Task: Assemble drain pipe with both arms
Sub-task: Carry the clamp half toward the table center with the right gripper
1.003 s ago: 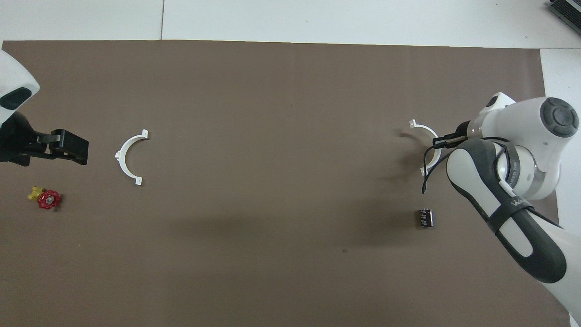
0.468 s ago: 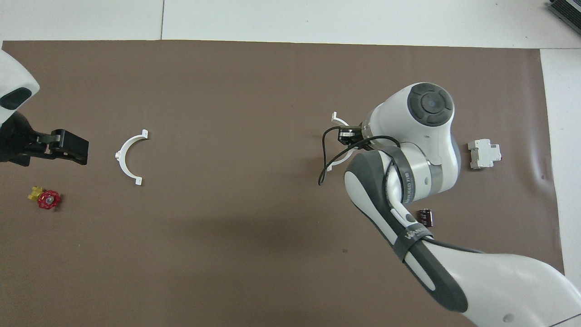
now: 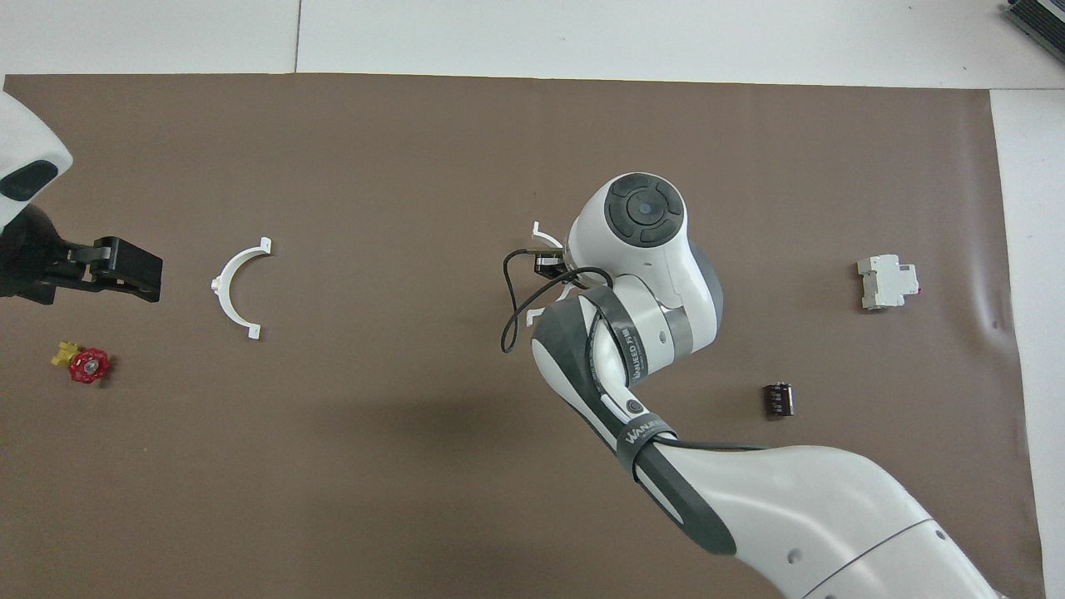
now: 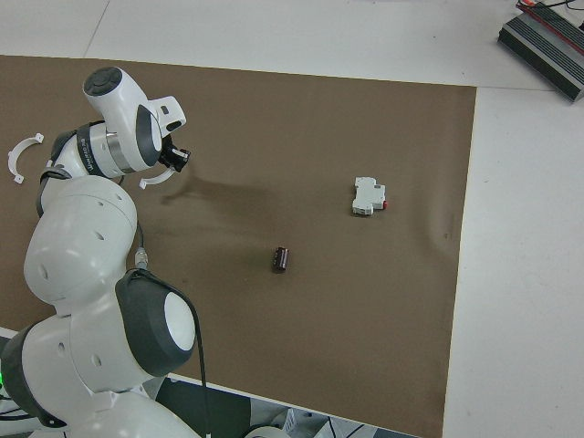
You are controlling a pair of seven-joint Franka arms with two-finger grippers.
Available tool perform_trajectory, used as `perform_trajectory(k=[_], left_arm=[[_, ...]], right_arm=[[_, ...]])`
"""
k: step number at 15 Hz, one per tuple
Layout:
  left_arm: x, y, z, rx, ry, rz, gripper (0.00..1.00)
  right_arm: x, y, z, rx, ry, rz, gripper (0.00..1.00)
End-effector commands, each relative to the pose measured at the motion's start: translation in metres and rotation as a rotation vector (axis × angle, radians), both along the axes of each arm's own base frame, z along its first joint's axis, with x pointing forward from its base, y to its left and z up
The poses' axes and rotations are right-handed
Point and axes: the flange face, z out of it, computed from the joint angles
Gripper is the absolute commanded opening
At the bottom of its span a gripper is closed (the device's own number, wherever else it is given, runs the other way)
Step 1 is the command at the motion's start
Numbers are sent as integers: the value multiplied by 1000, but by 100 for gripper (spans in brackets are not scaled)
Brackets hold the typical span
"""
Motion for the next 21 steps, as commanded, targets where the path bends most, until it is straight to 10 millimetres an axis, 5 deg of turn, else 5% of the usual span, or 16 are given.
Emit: perform_trajectory(k=[1,12,14,16,18,21], left_arm=[[-8,2,1,-11,-4,3,100],[-7,2,1,-11,-4,4,100],[-8,2,1,-11,-4,3,100],[-7,2,1,-11,-4,4,100],[-7,2,1,-11,-4,4,100],[-8,2,1,-11,-4,3,100]], right_arm=[[-8,15,-7,-13,-17,44,0],[-39,25,-32,-54,25,94,0],[-41,27,-30,-54,27,69,100],[-37,23,-24,-58,17,63,100],[-24,3,9,-46,-21,39,100],[-6,-60,67,-35,-31,-32,100]])
